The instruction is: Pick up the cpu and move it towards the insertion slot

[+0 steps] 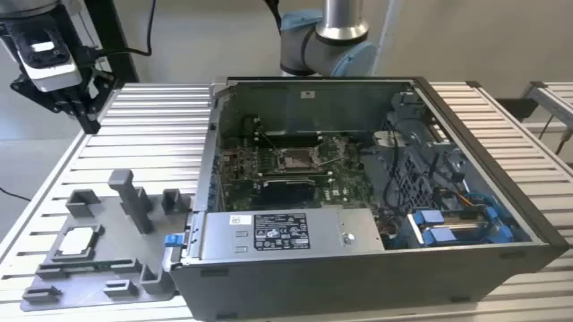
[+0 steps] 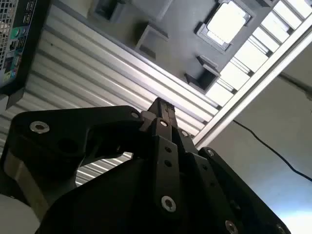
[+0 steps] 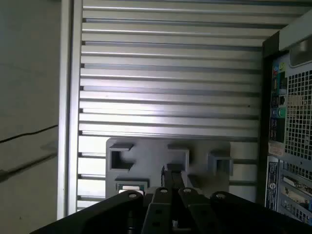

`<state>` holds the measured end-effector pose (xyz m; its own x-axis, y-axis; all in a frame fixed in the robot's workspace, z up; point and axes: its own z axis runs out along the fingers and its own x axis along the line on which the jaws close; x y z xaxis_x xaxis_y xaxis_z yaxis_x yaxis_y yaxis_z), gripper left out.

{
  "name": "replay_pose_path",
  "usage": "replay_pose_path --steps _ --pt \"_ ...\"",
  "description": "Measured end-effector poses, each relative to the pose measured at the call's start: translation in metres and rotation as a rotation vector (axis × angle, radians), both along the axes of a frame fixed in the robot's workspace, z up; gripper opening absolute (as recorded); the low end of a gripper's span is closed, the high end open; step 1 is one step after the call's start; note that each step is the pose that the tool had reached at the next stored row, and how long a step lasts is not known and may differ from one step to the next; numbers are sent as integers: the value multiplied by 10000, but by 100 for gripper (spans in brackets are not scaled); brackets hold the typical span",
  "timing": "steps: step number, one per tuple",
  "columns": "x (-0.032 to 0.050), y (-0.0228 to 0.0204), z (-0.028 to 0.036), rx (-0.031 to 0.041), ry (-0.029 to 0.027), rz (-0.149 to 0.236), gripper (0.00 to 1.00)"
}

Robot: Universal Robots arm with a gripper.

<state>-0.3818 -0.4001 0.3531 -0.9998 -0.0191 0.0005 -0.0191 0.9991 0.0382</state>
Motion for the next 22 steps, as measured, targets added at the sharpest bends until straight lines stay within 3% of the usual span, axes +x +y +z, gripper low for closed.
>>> replay_pose_path --steps 11,22 --pt "-13 0 0 -1 1 -1 0" --pt "-128 -14 -2 0 0 1 0"
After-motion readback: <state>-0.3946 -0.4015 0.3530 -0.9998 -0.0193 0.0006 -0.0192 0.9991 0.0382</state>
